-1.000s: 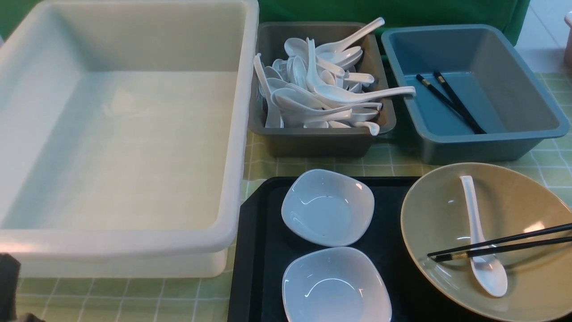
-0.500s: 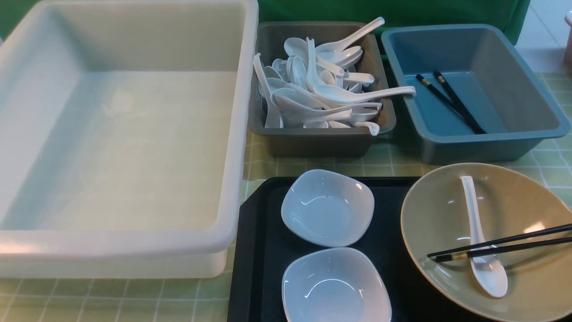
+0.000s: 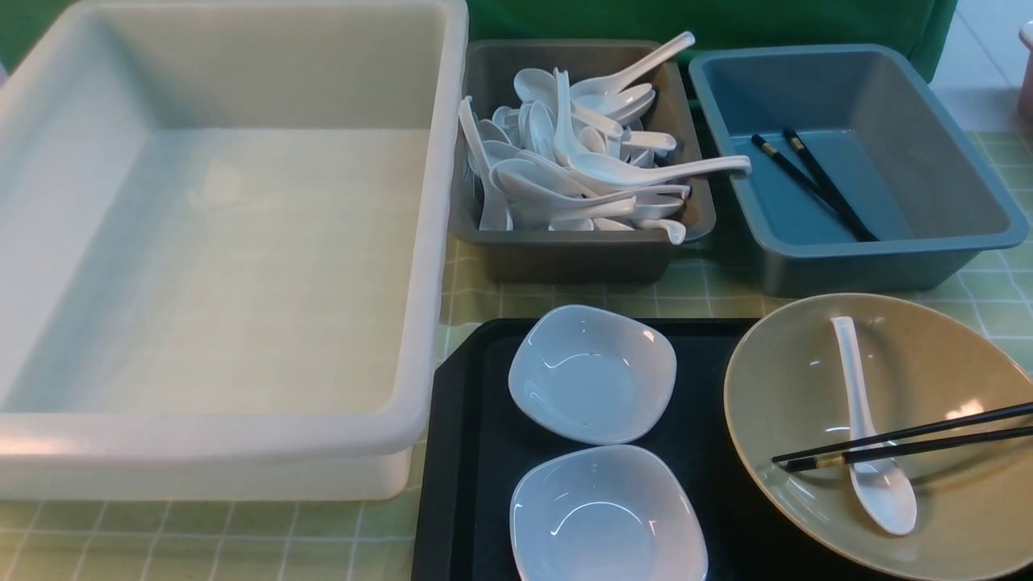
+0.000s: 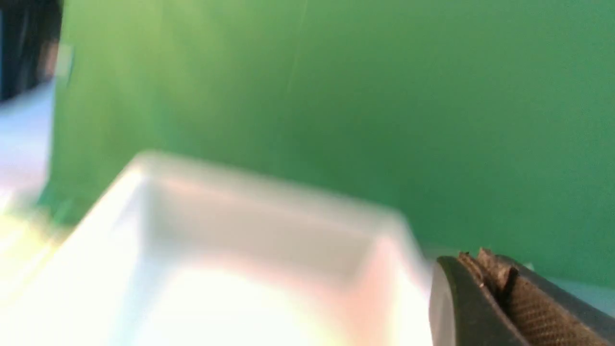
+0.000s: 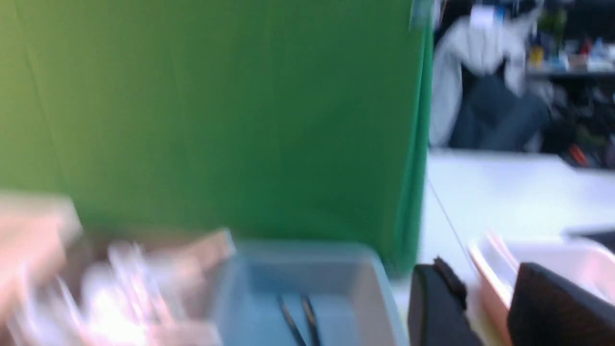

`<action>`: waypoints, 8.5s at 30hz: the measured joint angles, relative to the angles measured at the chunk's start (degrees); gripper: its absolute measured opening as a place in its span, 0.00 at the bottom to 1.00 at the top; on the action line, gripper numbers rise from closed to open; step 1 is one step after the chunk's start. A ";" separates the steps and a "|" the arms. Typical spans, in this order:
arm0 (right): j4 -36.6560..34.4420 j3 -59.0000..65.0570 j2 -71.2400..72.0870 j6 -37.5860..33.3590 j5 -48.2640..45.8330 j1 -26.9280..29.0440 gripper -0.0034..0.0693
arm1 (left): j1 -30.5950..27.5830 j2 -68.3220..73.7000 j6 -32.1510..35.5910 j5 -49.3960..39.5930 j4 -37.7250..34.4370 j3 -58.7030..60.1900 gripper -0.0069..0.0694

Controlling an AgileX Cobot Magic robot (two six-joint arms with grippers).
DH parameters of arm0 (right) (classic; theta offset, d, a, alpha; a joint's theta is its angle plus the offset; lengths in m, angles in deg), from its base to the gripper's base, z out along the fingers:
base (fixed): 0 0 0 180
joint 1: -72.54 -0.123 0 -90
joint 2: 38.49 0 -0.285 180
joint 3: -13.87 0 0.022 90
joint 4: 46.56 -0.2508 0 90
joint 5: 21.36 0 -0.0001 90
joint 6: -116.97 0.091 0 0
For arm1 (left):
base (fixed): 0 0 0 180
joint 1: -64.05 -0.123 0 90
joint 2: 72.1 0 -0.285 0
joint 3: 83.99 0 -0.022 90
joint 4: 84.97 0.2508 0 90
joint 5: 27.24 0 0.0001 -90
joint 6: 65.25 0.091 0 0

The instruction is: On green table put chopsticks spoon bowls plates into blue grey white boxes.

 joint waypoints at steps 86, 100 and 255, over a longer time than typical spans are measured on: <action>-18.76 -79.12 -83.85 -31.12 -51.15 -1.06 0.13 | 29.72 27.10 76.65 -4.28 -64.88 6.88 0.09; -29.84 -80.39 -101.53 -29.84 -34.02 2.63 0.13 | 29.72 28.02 80.06 -4.14 -70.64 6.88 0.09; -26.85 4.74 6.40 -25.14 -34.02 -15.92 0.09 | 41.54 83.42 31.30 -20.57 -38.55 -40.63 0.25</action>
